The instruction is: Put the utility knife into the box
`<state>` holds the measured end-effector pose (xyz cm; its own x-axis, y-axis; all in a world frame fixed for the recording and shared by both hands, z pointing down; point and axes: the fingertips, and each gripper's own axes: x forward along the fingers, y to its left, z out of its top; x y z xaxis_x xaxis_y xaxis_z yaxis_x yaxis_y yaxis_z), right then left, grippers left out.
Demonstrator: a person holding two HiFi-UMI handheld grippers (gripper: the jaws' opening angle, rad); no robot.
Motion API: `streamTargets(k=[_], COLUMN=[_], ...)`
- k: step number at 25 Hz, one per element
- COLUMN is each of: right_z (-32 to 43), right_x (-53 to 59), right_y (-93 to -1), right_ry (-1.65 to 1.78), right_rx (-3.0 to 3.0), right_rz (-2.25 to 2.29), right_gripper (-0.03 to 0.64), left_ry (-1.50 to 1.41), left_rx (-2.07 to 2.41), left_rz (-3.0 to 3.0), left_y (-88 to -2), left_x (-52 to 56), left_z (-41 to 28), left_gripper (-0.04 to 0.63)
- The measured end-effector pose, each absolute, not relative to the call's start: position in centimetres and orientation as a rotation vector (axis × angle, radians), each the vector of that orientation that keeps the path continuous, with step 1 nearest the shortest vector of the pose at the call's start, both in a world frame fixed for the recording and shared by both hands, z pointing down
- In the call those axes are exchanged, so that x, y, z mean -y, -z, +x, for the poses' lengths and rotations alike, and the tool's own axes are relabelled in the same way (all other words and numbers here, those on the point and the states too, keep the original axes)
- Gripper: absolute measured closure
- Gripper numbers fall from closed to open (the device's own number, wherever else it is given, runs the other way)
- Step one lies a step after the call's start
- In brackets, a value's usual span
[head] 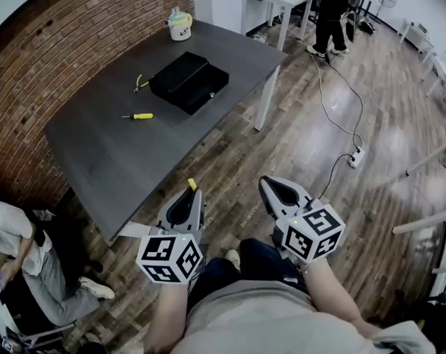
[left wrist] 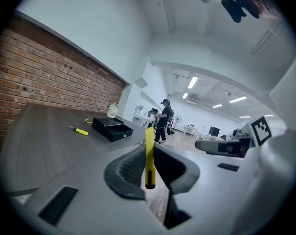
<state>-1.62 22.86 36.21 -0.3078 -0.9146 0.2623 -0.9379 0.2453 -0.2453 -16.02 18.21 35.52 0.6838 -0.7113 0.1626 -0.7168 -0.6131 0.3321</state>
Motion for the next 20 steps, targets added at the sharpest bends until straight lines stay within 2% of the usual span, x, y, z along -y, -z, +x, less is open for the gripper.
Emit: streamTargets(k=[20], right_z=[-1.0], right_x=[-12.9], right_y=[-39.7], right_ry=[-0.653], right_rx=[2.444], right_rz=[1.683], right_gripper=[0.609], left_ry=[-0.069], left_rx=[1.191], left_rz=[2.424], left_y=[-38.6], left_x=[-9.9], left_z=[-16.4], left_gripper=[0.529])
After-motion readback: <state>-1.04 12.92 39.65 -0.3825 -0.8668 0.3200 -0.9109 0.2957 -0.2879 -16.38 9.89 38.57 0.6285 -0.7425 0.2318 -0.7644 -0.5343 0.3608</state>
